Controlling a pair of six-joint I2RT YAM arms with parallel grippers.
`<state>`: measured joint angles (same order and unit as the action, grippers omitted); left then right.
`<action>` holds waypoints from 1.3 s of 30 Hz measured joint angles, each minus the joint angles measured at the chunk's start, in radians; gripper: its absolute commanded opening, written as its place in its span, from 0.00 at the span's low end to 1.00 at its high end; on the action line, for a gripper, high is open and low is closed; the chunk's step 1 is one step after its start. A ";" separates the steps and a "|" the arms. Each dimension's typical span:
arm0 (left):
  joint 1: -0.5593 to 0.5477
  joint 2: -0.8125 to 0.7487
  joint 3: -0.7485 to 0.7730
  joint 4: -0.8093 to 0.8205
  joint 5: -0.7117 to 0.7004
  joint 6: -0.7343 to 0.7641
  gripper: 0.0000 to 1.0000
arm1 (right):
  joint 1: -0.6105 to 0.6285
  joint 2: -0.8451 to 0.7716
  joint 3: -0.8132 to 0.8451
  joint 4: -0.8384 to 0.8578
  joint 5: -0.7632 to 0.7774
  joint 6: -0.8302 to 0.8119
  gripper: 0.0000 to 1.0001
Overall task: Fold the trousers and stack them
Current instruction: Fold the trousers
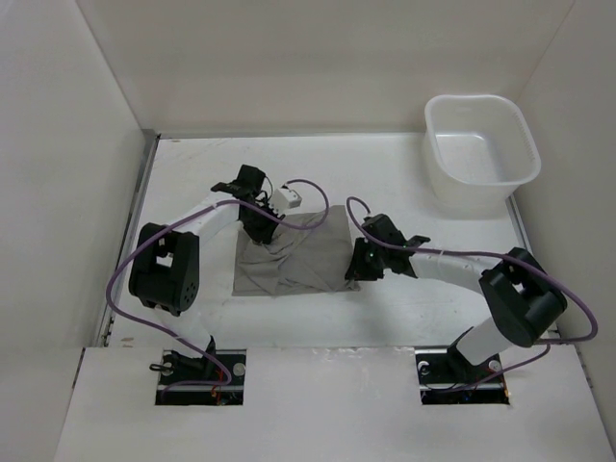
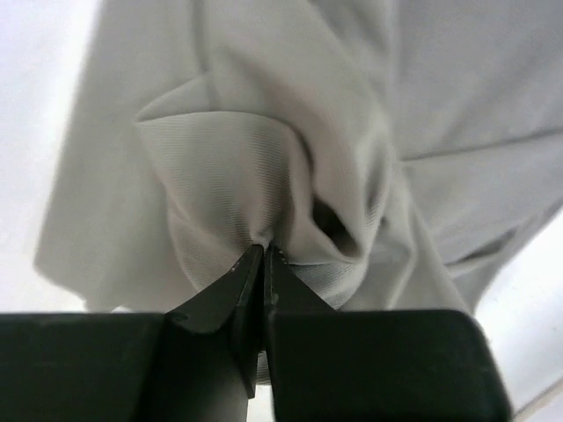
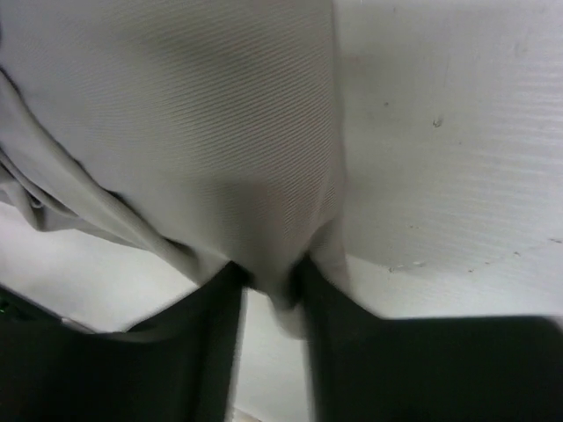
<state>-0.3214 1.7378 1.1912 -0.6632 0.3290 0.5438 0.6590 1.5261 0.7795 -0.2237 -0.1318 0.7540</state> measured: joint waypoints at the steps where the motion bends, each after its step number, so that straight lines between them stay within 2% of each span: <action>1: 0.005 0.000 0.000 0.013 -0.013 -0.014 0.00 | -0.004 0.008 -0.011 0.009 -0.012 0.005 0.08; 2: 0.016 0.000 0.000 0.034 -0.027 -0.033 0.00 | -0.008 0.015 -0.022 0.015 -0.022 0.008 0.02; 3: 0.028 0.000 0.001 0.051 -0.042 -0.050 0.00 | -0.014 0.021 -0.036 0.022 -0.030 0.012 0.00; 10: 0.148 0.000 0.067 0.159 -0.146 -0.157 0.01 | -0.044 0.012 -0.082 0.080 -0.078 0.032 0.00; 15: 0.183 0.006 0.084 0.206 -0.204 -0.191 0.03 | -0.043 0.010 -0.086 0.086 -0.084 0.026 0.00; 17: 0.185 0.021 0.084 0.222 -0.225 -0.198 0.09 | -0.042 0.010 -0.085 0.087 -0.087 0.020 0.00; 19: 0.187 0.038 0.085 0.242 -0.244 -0.201 0.22 | -0.040 0.011 -0.085 0.087 -0.088 0.016 0.00; 21: 0.190 0.053 0.085 0.264 -0.262 -0.201 0.40 | -0.037 0.013 -0.082 0.087 -0.090 0.010 0.00; 22: 0.191 0.054 0.085 0.269 -0.270 -0.202 0.45 | -0.036 0.014 -0.081 0.087 -0.092 0.008 0.01; 27: 0.228 0.003 0.085 0.277 -0.284 -0.191 0.54 | -0.035 0.021 -0.074 0.087 -0.103 -0.005 0.02; 31: 0.253 -0.152 0.085 0.215 -0.239 -0.144 0.55 | -0.034 0.023 -0.072 0.087 -0.106 -0.018 0.02; 33: 0.198 -0.251 0.084 0.157 -0.202 -0.113 0.54 | -0.034 0.027 -0.069 0.087 -0.111 -0.023 0.02; 35: 0.080 -0.335 0.061 0.124 -0.163 -0.090 0.54 | -0.033 0.029 -0.068 0.087 -0.113 -0.025 0.02; 39: -0.155 -0.372 -0.068 0.087 -0.106 -0.069 0.54 | -0.034 0.029 -0.068 0.090 -0.112 -0.024 0.02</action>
<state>-0.4767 1.3663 1.1233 -0.5766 0.2234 0.4747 0.6247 1.5555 0.7116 -0.1337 -0.2440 0.7296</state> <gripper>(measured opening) 0.541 0.025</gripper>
